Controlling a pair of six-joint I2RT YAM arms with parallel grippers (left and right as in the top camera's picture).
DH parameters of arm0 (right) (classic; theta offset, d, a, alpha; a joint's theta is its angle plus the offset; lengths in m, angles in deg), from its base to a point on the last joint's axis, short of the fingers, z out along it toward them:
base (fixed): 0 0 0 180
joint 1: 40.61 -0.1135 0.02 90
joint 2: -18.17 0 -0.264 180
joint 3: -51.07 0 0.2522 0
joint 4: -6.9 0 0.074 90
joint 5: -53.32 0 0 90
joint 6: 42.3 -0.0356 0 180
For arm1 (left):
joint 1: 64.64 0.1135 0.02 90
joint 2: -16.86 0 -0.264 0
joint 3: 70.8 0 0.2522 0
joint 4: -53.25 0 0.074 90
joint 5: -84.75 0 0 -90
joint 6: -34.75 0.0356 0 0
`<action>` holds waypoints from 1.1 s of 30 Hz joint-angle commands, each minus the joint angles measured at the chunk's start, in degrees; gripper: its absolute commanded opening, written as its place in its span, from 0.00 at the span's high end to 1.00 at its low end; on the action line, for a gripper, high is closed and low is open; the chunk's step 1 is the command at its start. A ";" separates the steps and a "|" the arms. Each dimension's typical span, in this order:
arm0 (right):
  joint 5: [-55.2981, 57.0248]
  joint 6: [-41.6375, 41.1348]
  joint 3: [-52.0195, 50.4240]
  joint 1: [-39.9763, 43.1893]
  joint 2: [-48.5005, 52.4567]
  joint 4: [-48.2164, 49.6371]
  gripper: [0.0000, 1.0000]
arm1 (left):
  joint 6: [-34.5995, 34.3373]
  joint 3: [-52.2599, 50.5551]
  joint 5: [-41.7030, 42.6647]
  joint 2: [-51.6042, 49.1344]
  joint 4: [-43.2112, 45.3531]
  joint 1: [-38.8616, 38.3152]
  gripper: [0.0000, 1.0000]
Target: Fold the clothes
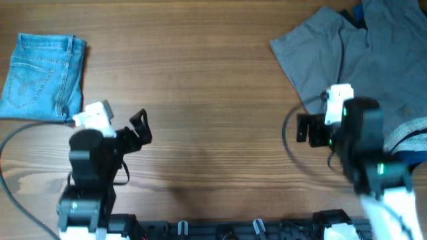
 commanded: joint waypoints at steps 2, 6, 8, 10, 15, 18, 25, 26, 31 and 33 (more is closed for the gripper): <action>4.72 0.31 7.48 0.68 14.45 -3.93 0.00 | -0.28 3.69 0.94 -5.81 -1.42 -0.15 0.00; 18.21 -12.94 7.26 4.52 24.74 -5.90 0.00 | -0.28 3.69 0.92 -6.45 -1.57 -0.15 0.00; 18.08 -11.91 6.69 8.00 30.64 -5.66 0.00 | -0.28 3.69 0.94 -6.45 -1.75 -0.15 0.00; 17.14 -9.55 6.25 9.64 34.86 -5.60 0.00 | -0.31 3.69 0.92 -6.47 -1.75 -0.15 0.00; 18.21 -8.07 6.25 10.43 44.09 -5.62 0.00 | -0.28 3.69 0.92 -6.47 -1.55 -0.15 0.00; 19.06 -8.85 6.08 10.43 45.97 -5.11 0.11 | -0.28 3.69 0.92 -6.47 -1.55 -0.15 0.00; 19.39 -8.90 6.05 10.64 45.88 -5.51 0.96 | -0.28 3.69 0.92 -6.47 -1.51 -0.15 0.00; 18.97 -8.94 6.25 10.64 45.72 -6.05 0.96 | -0.28 3.69 0.90 -6.47 -1.51 -0.15 0.00; 6.75 -4.02 20.79 10.62 42.14 -21.11 0.96 | -0.28 3.69 0.92 -6.47 -0.81 -0.15 0.00; -7.72 -2.21 30.18 10.62 40.17 -25.35 0.96 | -0.28 3.69 0.92 -6.47 -0.48 -0.15 0.00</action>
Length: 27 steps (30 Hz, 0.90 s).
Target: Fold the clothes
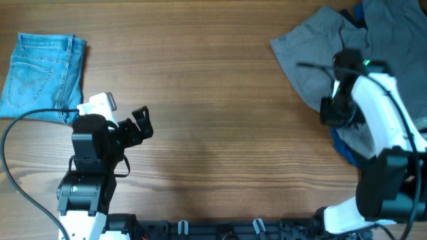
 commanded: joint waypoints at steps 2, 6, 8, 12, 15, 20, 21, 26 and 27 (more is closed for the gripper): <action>-32.06 8.09 9.20 -0.52 -5.05 -0.52 0.96 | -0.26 1.11 0.46 0.04 0.57 -0.15 0.00; -42.53 10.36 8.87 -5.35 -5.14 -0.57 0.96 | -0.26 1.11 0.48 0.04 0.57 -0.15 0.00; -42.49 8.90 8.87 -9.68 -5.11 -0.50 0.96 | -0.26 1.11 0.46 0.04 0.55 -0.15 0.00; -42.29 2.16 8.85 -20.26 -5.11 0.02 0.95 | -0.26 1.11 0.48 0.04 0.57 -0.15 0.00; -39.36 -3.41 8.85 -28.15 -5.09 0.70 0.94 | -0.26 1.11 0.48 0.04 0.55 -0.15 0.00; -35.74 -9.01 8.85 -38.51 -5.09 7.41 0.74 | -0.28 1.11 0.50 0.04 0.52 -0.15 0.00; -35.06 -8.83 8.85 -39.56 -5.09 9.01 0.22 | -0.28 1.11 0.76 0.04 0.52 -0.15 0.00; -12.07 -9.38 8.85 -38.93 -5.11 7.52 0.00 | -0.92 1.11 15.15 0.04 0.11 -0.15 0.00; -7.76 -10.19 8.85 -37.64 -5.16 6.75 0.00 | -4.37 1.09 18.05 -0.17 0.11 -0.15 0.00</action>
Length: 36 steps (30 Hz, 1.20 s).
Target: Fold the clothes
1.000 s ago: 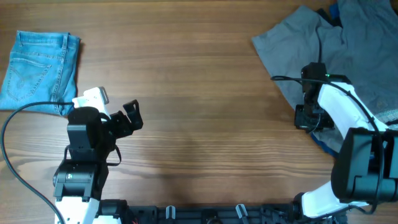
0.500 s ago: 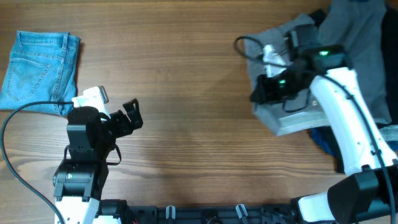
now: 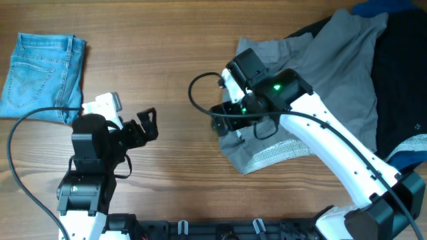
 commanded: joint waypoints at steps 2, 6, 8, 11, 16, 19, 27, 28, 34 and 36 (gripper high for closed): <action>16.85 -2.51 0.39 4.66 -0.33 -2.38 0.00 | -12.11 1.07 14.21 -1.73 0.04 -0.17 0.00; 17.16 -4.46 0.39 12.46 -0.33 -4.02 0.00 | -19.91 1.03 19.47 -12.02 0.37 -3.06 0.00; 16.90 -5.29 0.39 16.35 -0.33 -4.85 0.00 | -20.06 1.03 21.57 -19.02 2.75 -6.91 0.00; 16.24 -5.25 0.39 20.70 -0.33 -5.88 0.00 | -24.30 1.03 21.86 -28.94 7.87 -13.62 0.00; 15.41 -5.14 0.37 25.00 -0.33 -6.99 0.00 | -33.83 1.03 21.88 -44.94 20.57 -24.98 0.00; 15.41 -5.14 0.39 25.53 -0.33 -6.88 0.00 | -39.45 1.03 21.81 -53.16 34.05 -32.24 0.00; 15.41 -5.11 0.37 25.53 -0.28 -4.68 0.00 | -35.21 1.03 17.81 -56.17 35.54 -33.62 0.96; 14.40 -4.94 0.37 25.53 -0.26 -2.82 0.00 | -29.90 1.05 17.77 -53.53 27.54 -28.98 0.96; -2.91 5.42 0.37 24.72 3.30 19.50 0.38 | -3.63 6.58 16.00 -41.72 3.19 -1.38 0.96; -2.89 5.44 0.37 23.30 7.69 27.58 0.34 | -2.67 7.30 15.78 -41.62 3.21 3.41 0.95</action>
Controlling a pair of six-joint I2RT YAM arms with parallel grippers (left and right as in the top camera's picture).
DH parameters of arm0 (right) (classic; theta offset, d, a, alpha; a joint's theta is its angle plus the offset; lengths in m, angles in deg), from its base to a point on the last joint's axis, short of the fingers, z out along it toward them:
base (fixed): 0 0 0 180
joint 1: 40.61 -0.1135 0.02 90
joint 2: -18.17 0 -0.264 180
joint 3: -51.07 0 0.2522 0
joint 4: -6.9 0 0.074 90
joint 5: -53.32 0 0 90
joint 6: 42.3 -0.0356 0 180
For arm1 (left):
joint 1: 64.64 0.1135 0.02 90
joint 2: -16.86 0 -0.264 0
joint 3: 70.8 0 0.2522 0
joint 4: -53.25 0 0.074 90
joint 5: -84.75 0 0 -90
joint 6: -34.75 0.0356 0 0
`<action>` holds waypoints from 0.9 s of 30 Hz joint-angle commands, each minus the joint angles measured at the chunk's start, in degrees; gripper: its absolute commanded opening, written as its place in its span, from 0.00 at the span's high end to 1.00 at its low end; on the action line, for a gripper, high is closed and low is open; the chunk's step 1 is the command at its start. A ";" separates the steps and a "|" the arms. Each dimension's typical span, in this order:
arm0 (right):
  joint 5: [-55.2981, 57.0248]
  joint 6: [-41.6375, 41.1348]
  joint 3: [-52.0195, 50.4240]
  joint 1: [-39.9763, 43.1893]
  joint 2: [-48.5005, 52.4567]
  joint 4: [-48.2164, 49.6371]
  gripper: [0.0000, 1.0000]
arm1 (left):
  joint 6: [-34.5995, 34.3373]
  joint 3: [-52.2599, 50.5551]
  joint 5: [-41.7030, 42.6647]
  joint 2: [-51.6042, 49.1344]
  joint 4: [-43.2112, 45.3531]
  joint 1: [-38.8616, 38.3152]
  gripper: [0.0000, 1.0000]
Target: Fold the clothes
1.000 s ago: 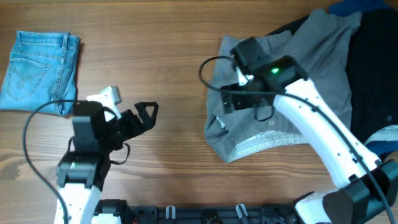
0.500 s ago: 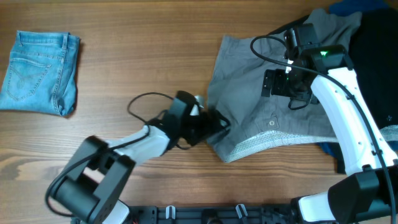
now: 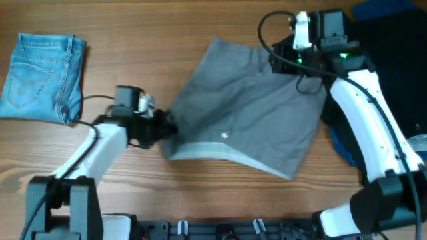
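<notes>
A grey pair of shorts [image 3: 250, 117] lies spread out in the middle of the table, its pale waistband along the near edge. My left gripper [image 3: 164, 127] is at the garment's left corner and looks shut on it. My right gripper [image 3: 279, 60] is at the far right edge of the shorts, apparently shut on the cloth there. The fabric lies stretched between the two. A folded pair of blue jeans [image 3: 43, 77] rests at the far left.
A heap of dark clothes [image 3: 400, 73] fills the right side, with blue cloth showing at the far corner [image 3: 373, 8] and under the right arm [image 3: 341, 145]. The arm bases and a rail run along the near table edge [image 3: 220, 230].
My right gripper has gone from mid-table to the far right with the grey cloth. My left gripper, open and apart from the cloth before, is now at its left corner. The shorts now lie spread.
Both grippers hung near the front while the grey shorts lay crumpled on the heap at the right. Then my right gripper was on that heap, and after that it had the shorts at mid-table. Now both grippers hold them spread out.
</notes>
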 commanded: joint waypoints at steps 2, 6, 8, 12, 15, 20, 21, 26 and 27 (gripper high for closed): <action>-3.30 2.67 0.26 -3.10 10.67 11.89 0.25 | 7.23 2.23 -1.73 1.38 -0.15 8.09 0.92; -2.38 4.44 0.26 -3.93 22.36 22.71 0.07 | 7.23 2.23 -1.81 1.38 -1.84 7.65 0.90; -2.19 4.50 0.26 -3.93 27.74 28.35 0.05 | 7.23 2.23 -1.90 1.38 -2.27 7.65 0.89; -2.47 4.42 0.26 -4.00 32.98 35.91 0.11 | 7.21 2.23 -1.92 1.38 -2.27 7.65 0.88; -2.64 4.00 0.26 -4.68 34.47 37.94 0.62 | 7.23 2.23 -1.95 1.38 -2.27 7.65 0.84; 8.11 0.81 1.42 -3.39 33.16 37.44 0.96 | 7.45 2.23 -5.40 1.36 -0.39 7.72 0.96; 10.40 0.13 2.14 -2.58 32.11 37.00 0.96 | 8.17 2.27 -7.82 1.16 1.75 7.89 0.96; 16.02 -0.17 7.34 3.45 22.27 35.45 0.96 | 7.93 9.38 -14.14 -0.02 15.34 12.57 0.96; 16.74 -0.94 7.93 3.89 21.38 35.74 0.96 | 6.71 11.65 -14.14 -0.04 17.92 13.42 0.96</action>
